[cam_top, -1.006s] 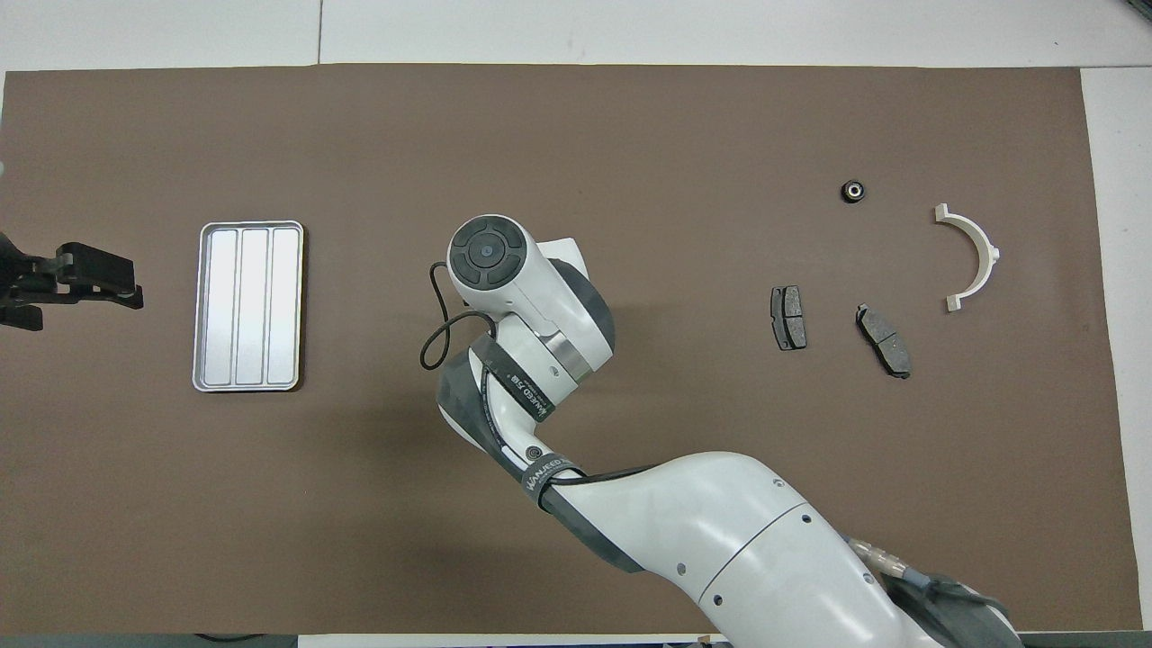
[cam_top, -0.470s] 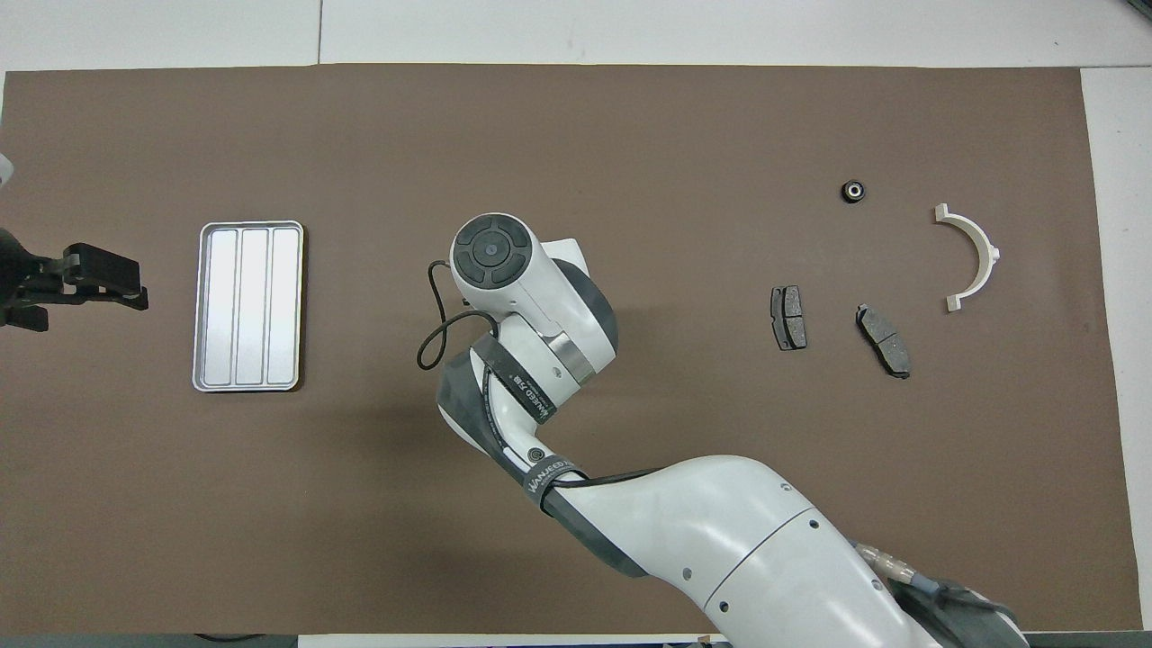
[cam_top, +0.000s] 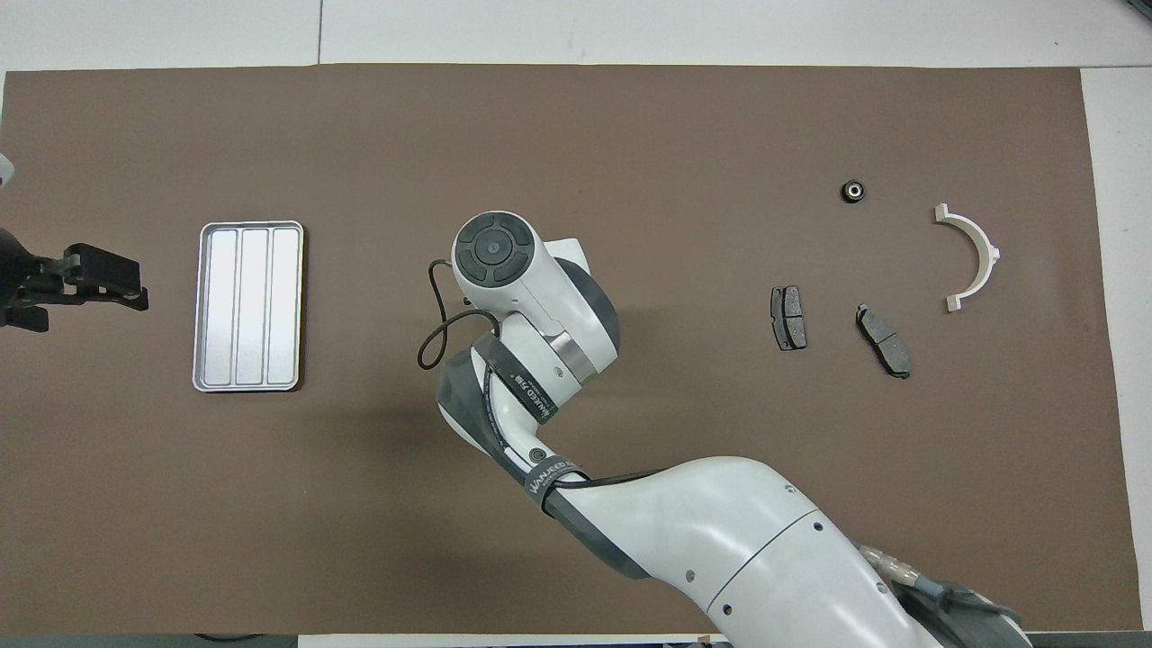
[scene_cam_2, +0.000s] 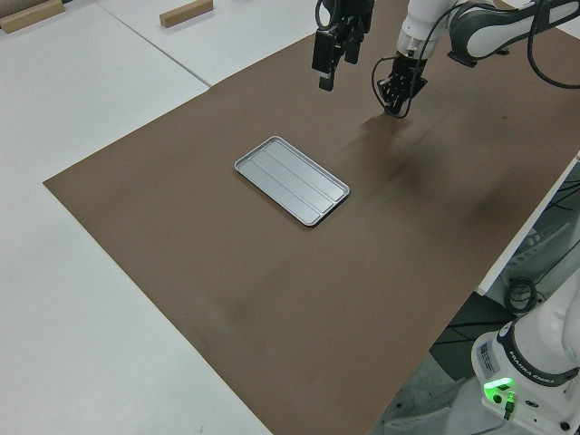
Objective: Place bearing gear from tray to pile
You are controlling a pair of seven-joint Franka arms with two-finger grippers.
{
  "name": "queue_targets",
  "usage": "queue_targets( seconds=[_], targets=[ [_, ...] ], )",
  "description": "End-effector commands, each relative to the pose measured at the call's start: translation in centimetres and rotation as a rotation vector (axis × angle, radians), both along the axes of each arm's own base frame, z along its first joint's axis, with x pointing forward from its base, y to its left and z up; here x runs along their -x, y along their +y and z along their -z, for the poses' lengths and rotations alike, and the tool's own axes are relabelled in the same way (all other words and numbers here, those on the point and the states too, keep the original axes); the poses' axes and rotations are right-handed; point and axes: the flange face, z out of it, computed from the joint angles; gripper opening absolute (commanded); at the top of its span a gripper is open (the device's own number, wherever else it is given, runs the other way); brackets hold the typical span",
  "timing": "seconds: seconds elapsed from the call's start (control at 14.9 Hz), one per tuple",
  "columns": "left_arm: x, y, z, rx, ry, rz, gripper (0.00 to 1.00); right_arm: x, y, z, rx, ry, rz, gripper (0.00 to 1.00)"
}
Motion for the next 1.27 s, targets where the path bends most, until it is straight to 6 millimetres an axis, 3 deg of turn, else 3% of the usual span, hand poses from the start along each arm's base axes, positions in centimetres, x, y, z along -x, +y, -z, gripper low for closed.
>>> queue_targets(
  seconds=[0.0,0.07,0.2,0.47,0.67,0.94,1.07,1.21],
  targets=[
    [0.2,0.0,0.0,-0.011,0.016,0.006,1.0,-3.2,-3.9,-5.1,-0.01,0.058,-0.044,0.0],
    [0.3,0.2,-0.1,-0.011,0.014,0.001,1.0,-5.1,-6.8,-7.9,-0.022,0.051,-0.087,0.0],
    [0.3,0.1,0.0,-0.011,0.016,0.003,1.0,-8.5,-13.7,-10.8,-0.048,0.028,-0.198,0.0],
    [0.3,0.0,0.0,-0.011,0.016,0.006,1.0,-13.6,-27.1,-10.4,-0.063,0.006,-0.39,0.0],
    [0.3,0.0,0.0,-0.009,0.016,0.006,1.0,-14.3,-32.7,-7.0,-0.063,0.003,-0.442,0.0],
    [0.3,0.1,0.0,-0.011,0.016,0.004,1.0,-14.4,-36.9,-1.8,-0.057,-0.069,-0.513,0.0],
    [0.3,0.0,0.0,-0.009,0.016,0.006,1.0,-14.3,-38.3,-0.1,-0.05,-0.102,-0.537,0.0],
    [0.3,0.0,0.0,-0.011,0.016,0.006,1.0,-14.3,-38.4,0.0,-0.05,-0.105,-0.537,0.0]
  ],
)
